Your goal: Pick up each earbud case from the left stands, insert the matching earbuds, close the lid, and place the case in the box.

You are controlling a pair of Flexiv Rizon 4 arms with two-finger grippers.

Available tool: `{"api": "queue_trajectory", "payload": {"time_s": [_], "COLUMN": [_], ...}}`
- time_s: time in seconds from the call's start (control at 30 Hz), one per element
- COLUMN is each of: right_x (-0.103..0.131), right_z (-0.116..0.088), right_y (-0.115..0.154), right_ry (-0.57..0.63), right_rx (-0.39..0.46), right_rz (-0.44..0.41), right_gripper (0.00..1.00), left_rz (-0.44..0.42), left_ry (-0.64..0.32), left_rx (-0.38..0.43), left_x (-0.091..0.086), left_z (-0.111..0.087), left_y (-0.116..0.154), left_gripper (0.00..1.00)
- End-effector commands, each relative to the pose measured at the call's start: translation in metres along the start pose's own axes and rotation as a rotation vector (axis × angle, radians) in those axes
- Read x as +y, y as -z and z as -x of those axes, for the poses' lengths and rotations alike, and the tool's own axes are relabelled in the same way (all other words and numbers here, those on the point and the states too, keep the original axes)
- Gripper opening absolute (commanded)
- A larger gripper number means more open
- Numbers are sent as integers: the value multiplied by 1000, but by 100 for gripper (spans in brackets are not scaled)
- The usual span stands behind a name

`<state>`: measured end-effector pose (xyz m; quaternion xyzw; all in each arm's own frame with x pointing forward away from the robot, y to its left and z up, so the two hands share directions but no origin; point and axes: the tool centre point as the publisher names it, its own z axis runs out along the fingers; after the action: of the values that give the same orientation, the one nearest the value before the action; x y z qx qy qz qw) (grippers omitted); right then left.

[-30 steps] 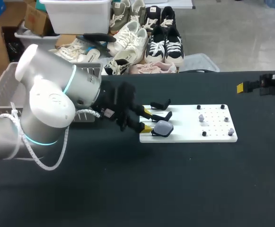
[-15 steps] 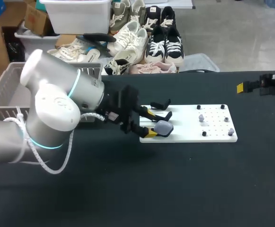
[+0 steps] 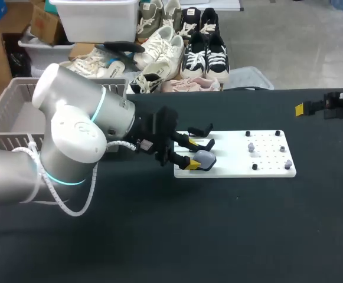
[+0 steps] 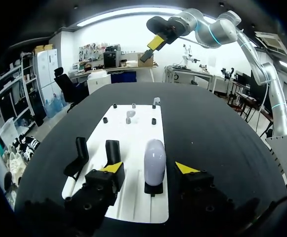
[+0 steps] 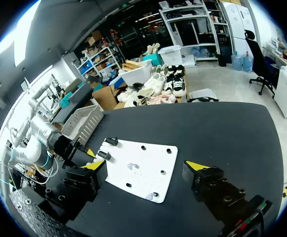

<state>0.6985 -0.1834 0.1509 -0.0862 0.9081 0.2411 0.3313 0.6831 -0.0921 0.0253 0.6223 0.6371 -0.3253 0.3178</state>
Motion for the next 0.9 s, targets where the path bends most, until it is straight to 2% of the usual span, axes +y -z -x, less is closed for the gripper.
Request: {"api": "queue_trajectory", "payload": {"time_s": [0.03, 0.33, 0.5, 0.7, 0.9], "right_x": [-2, -2, -2, -2, -2], "right_z": [0, 0, 0, 0, 0], "right_y": [-1, -1, -1, -1, -1], "right_ry": [2, 2, 2, 2, 2], "right_rx": [1, 1, 1, 1, 1], "right_rz": [7, 7, 7, 7, 7], "right_gripper": [100, 100, 100, 100, 100], "left_rz": [-7, -10, -7, -6, -12], "left_ry": [-1, 12, 24, 32, 37], "left_rx": [-5, -10, -22, -27, -33], "left_x": [3, 1, 0, 0, -1], "left_z": [0, -2, -2, -2, -2], "left_y": [-3, -6, -6, -6, -7], "left_gripper": [66, 65, 59, 59, 54]}}
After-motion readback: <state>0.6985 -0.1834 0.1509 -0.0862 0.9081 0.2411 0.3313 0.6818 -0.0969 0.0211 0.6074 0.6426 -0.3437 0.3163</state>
